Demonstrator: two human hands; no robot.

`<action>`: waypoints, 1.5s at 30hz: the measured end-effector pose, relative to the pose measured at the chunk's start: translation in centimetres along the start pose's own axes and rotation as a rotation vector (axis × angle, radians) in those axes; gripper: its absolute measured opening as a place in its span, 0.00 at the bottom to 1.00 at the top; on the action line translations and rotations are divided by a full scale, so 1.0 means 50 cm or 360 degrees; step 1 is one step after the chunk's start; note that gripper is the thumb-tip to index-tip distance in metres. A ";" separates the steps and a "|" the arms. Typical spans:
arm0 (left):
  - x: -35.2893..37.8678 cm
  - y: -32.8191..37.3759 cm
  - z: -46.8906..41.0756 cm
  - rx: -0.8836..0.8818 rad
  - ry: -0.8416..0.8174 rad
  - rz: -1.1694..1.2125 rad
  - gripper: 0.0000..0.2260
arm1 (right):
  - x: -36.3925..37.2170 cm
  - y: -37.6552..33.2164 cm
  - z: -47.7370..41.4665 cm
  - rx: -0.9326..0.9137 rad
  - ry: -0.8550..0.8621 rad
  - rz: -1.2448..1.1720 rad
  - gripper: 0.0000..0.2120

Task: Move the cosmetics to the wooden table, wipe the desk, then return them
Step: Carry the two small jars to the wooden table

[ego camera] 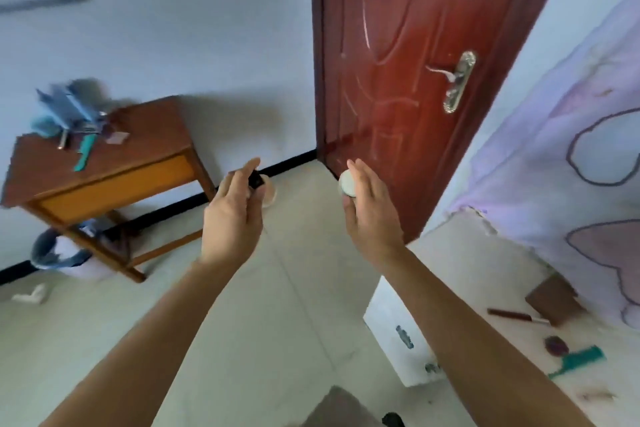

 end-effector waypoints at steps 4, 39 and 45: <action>-0.117 -0.227 -0.028 -0.0154 0.0133 -0.0146 0.18 | 0.216 -0.158 -0.099 -0.0189 -0.0205 -0.0086 0.27; -0.090 -1.307 -0.655 -0.1117 0.0126 -0.0598 0.19 | 1.391 -0.370 -0.916 -0.0433 -0.0933 -0.0272 0.34; -0.005 -1.537 -0.700 -0.1278 0.0022 -0.0493 0.20 | 1.567 -0.335 -0.965 -0.0338 -0.1046 -0.0178 0.38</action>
Point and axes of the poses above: each hand's wrist, its own z-axis away from the middle knuckle, its own x-axis out of the palm, y = z × x, the point moved 6 cm from there along -z, towards the middle knuckle, and after that the axes turned 14 degrees about -z, right-handed, at the moved point
